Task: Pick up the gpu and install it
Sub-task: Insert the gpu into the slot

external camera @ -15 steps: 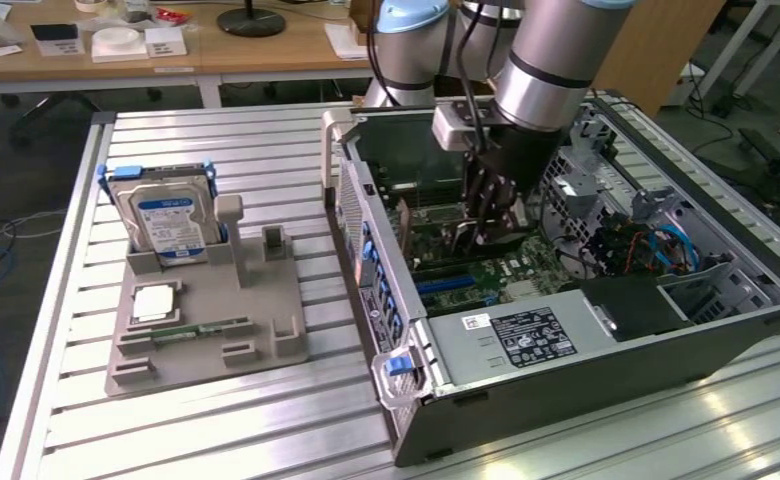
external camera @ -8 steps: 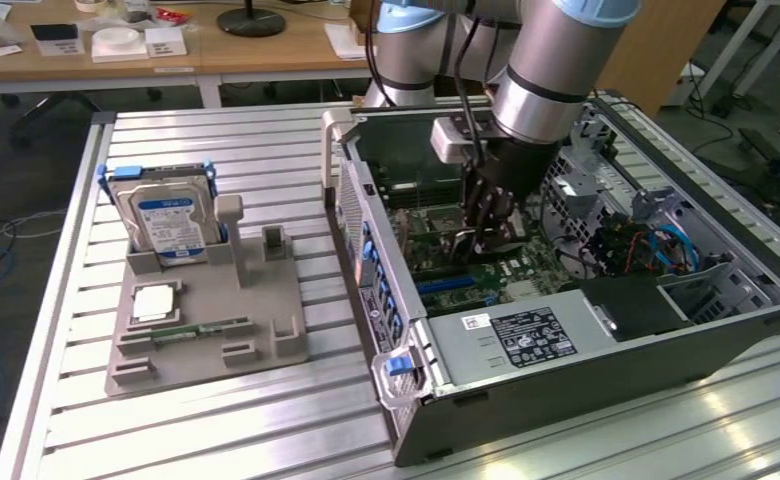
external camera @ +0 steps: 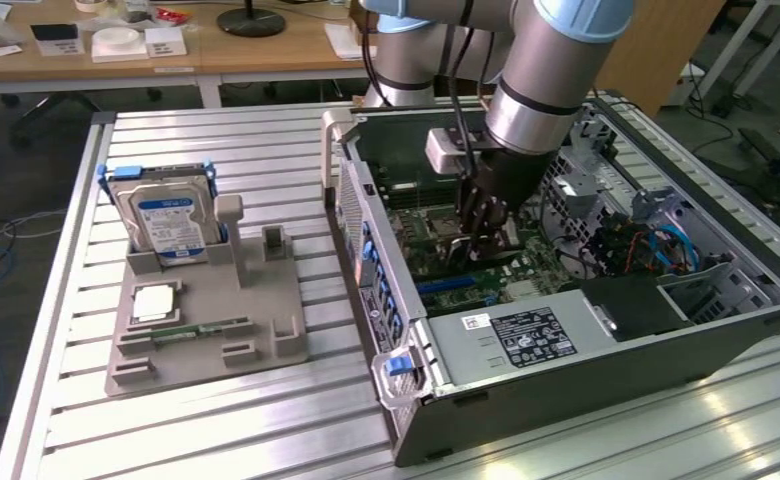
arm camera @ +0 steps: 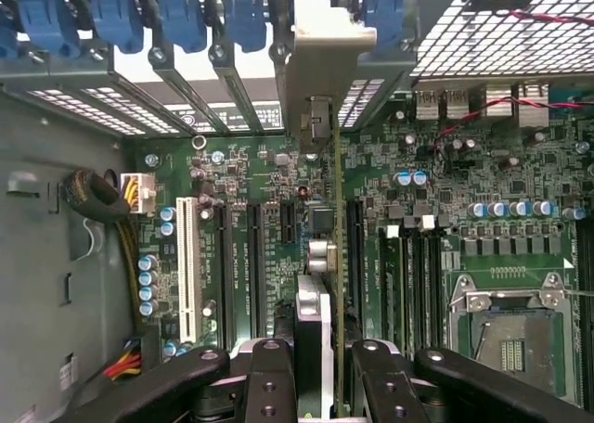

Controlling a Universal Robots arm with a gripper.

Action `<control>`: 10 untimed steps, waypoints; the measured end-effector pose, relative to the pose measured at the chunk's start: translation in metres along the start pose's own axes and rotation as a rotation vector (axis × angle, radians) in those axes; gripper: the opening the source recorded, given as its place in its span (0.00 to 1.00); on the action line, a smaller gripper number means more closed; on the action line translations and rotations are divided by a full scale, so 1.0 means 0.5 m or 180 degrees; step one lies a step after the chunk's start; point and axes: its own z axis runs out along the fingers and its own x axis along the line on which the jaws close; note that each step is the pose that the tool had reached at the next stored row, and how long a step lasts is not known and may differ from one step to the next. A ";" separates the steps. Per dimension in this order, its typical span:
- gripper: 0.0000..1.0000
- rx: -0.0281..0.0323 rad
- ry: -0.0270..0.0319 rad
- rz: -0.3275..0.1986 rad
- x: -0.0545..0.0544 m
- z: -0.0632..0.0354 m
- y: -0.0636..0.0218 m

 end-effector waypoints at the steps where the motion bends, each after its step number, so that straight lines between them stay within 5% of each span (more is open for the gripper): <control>1: 0.28 0.0004 0.0000 0.0000 0.000 0.001 0.000; 10: 0.28 0.0010 -0.0001 -0.0001 -0.001 0.012 0.008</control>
